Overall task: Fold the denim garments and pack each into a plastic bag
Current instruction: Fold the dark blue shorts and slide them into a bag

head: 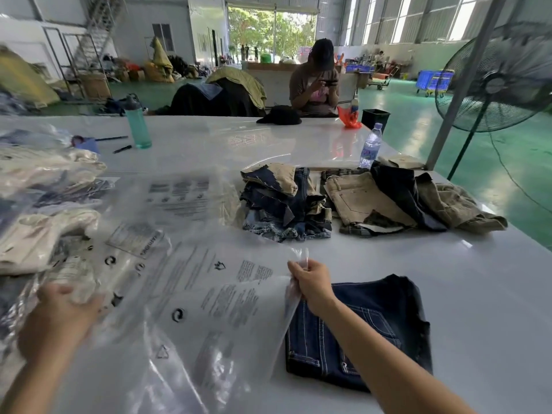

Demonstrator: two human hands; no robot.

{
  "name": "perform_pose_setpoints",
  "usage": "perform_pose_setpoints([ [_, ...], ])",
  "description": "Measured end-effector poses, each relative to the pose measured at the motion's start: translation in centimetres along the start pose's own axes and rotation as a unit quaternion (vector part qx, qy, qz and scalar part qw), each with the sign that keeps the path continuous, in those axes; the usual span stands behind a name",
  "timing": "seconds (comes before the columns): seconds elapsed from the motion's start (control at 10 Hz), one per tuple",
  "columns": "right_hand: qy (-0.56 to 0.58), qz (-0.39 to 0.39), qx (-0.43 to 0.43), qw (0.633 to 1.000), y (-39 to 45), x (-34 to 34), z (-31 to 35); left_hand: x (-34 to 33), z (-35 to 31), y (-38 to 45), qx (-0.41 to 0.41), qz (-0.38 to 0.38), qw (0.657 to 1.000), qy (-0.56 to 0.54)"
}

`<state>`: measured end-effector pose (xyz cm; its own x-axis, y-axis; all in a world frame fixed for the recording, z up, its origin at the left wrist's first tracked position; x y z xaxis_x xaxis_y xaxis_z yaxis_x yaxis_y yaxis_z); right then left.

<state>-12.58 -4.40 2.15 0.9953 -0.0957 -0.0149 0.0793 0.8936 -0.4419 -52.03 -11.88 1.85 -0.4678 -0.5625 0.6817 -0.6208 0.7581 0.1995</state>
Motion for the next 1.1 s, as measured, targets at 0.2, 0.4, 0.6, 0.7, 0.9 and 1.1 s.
perform_pose_setpoints([
  [0.2,-0.031,-0.041,-0.074,0.996,4.0,-1.7,-1.4,-4.2,-10.6,-11.3,-0.29,0.026,0.957,0.006],
  [0.4,-0.083,0.052,-0.084,0.992,2.2,-2.6,-0.8,-13.9,-13.0,-20.1,-0.267,0.32,0.899,0.134],
  [0.6,-0.245,0.102,-0.093,0.96,-1.6,-1.4,-5.2,-14.4,-11.7,-19.4,-0.244,0.267,0.928,0.096],
  [0.7,-0.276,0.075,-0.033,0.958,-2.4,-1.4,-6.9,-14.3,-11.5,-19.4,-0.251,0.25,0.932,0.08],
  [0.9,-0.204,0.101,-0.038,0.973,-3.4,-1.2,-6.9,-13.6,-11.6,-19.0,-0.173,0.273,0.945,0.042],
  [1.1,-0.177,0.142,-0.058,0.972,-3.8,-1.1,-6.6,-13.3,-10.3,-18.0,0.017,0.323,0.924,-0.205],
])
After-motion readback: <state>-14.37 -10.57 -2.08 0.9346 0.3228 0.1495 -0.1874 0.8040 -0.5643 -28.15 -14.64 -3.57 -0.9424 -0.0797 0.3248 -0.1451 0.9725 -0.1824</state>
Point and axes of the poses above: each hand's wrist, its own y-axis towards the middle knuckle, its own x-axis out of the back of the hand, z = x × y, the point moved 1 cm from there along y, towards the middle knuckle, and after that the axes turned 10 degrees about -x, right-handed, at the moved point
